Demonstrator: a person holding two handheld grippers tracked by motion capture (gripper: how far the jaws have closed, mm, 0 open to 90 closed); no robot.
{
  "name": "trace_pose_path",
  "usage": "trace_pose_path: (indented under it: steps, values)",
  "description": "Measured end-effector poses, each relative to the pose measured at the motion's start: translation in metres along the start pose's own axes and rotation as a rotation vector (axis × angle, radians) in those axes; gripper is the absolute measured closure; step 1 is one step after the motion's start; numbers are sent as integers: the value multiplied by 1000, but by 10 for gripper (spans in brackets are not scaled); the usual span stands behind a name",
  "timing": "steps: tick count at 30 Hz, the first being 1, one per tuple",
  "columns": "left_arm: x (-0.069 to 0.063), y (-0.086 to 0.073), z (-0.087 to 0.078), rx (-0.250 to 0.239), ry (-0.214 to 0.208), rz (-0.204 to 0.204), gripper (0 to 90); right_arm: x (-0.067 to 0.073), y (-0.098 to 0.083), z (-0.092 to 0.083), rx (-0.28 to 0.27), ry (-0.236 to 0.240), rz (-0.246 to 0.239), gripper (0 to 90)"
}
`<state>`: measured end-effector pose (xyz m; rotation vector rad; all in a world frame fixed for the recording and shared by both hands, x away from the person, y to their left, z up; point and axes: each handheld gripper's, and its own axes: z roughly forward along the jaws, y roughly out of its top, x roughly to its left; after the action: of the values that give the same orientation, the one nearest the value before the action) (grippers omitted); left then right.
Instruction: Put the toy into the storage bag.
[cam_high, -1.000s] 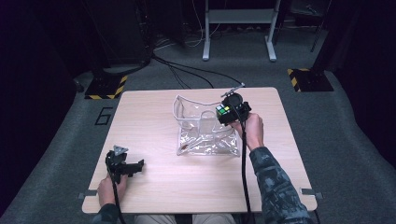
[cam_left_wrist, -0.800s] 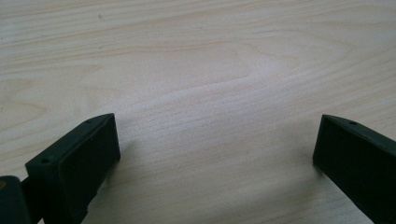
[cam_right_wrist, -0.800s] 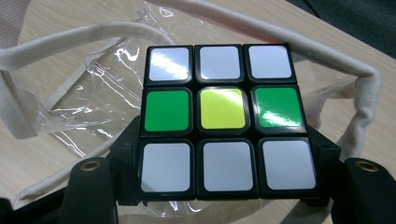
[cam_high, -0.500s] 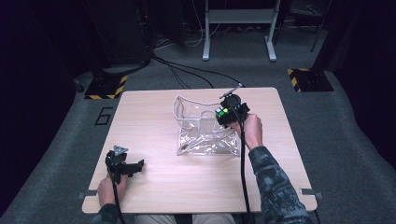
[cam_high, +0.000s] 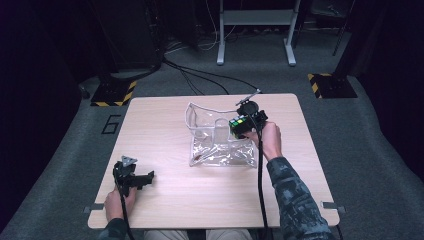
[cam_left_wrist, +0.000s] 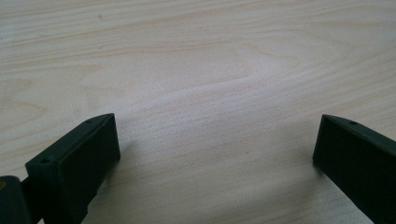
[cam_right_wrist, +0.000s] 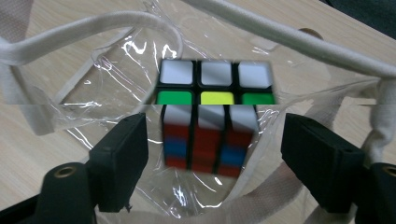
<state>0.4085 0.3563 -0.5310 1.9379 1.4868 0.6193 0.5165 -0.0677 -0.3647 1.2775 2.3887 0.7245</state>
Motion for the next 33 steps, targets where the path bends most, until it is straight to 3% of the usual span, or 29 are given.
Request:
trace_pose_path:
  steps: [12, 26, 33]
  values:
    - [0, 0, 0, 0, 0, 0, 3, 10, 0, -16, -71, 33, -49, 52]
    - [0, 0, 0, 0, 0, 1, 3, 15, -16, -54, -162, 36, -50, 26]
    - [0, 0, 0, 0, 0, 1, 3, 16, -33, -61, -176, 32, -44, 27]
